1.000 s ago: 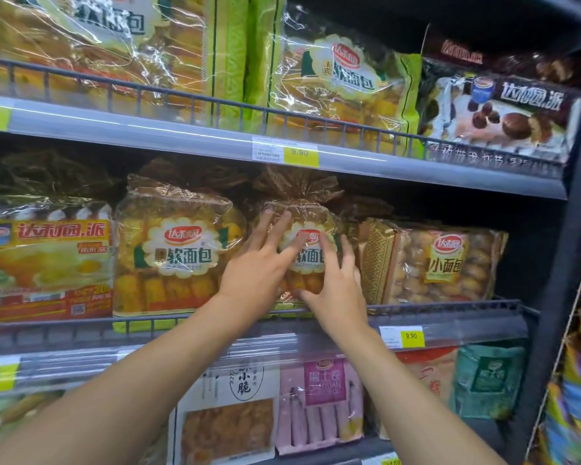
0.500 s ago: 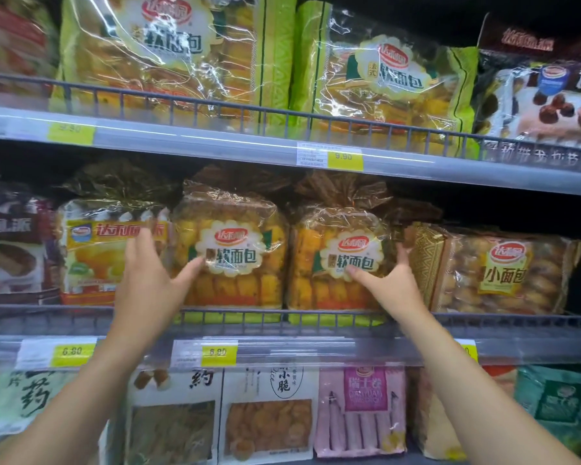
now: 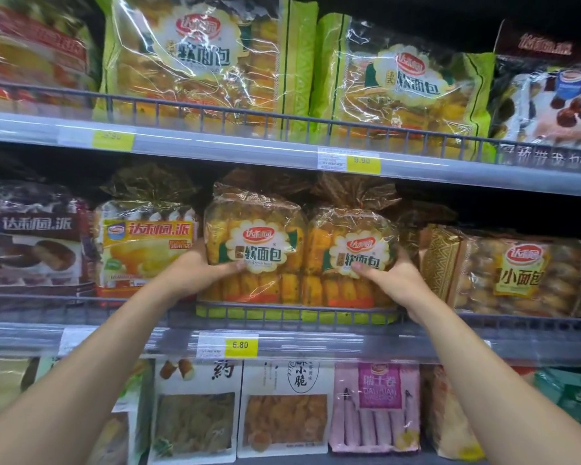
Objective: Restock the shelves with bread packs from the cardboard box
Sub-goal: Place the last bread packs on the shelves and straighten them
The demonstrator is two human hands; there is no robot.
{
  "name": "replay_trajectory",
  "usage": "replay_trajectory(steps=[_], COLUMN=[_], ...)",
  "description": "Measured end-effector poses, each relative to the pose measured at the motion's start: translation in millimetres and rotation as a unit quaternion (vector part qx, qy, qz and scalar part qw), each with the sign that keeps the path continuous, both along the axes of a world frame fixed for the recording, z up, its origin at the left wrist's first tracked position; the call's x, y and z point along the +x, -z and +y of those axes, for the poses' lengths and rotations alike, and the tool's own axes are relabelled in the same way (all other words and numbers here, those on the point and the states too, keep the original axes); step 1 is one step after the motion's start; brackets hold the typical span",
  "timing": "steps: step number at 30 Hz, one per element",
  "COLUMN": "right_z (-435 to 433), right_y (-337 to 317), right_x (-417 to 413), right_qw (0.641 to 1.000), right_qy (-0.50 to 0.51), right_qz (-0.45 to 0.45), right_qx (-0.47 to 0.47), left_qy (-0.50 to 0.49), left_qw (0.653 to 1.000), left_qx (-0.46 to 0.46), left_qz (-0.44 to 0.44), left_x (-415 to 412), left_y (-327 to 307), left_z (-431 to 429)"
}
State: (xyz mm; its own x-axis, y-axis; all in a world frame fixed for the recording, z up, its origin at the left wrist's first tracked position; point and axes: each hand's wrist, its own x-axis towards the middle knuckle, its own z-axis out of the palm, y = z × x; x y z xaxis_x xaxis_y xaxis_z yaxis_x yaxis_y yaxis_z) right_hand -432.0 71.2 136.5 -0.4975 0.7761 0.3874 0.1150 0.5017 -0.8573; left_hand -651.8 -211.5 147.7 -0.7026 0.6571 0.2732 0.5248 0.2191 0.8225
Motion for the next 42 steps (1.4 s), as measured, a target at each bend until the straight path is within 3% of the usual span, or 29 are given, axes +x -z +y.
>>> replay_trajectory(steps=[3,5,7,9,11,17,30,42], right_z=[-9.5,-22.2,-43.1,-62.2,-71.1,-74.4,-57.6,-86.6], right_y=[2.8,8.4,18.3,27.8,33.1,24.0,23.6,-27.9], right_x=[2.2,5.9,10.5,11.7,6.1,-16.1,-35.9,1.6], right_qw=[0.999,0.989,0.954,0.899,0.872,0.862,0.843,0.857], right_qy=[0.031,0.104,0.175,0.198,0.188,0.193,0.242,0.154], right_qz=[0.001,-0.003,-0.018,-0.060,-0.110,-0.163,-0.184,-0.319], right_qx=[0.018,0.105,0.243,0.385,0.438,0.440,0.444,0.376], left_qy=[-0.040,-0.111,-0.194,-0.210,-0.190,-0.195,-0.205,-0.101], left_qw=[0.998,0.985,0.939,0.866,0.828,0.834,0.816,0.841], left_qx=[0.010,0.052,0.075,0.042,-0.018,-0.099,-0.109,-0.219], left_qz=[0.046,0.118,0.275,0.451,0.527,0.506,0.529,0.484], left_x=[-0.8,9.2,22.8,34.7,35.7,28.9,9.2,29.4], left_y=[7.5,20.8,38.3,46.1,45.4,33.5,34.6,-9.8], left_z=[-1.4,-1.2,1.7,7.7,18.2,38.2,54.1,14.8])
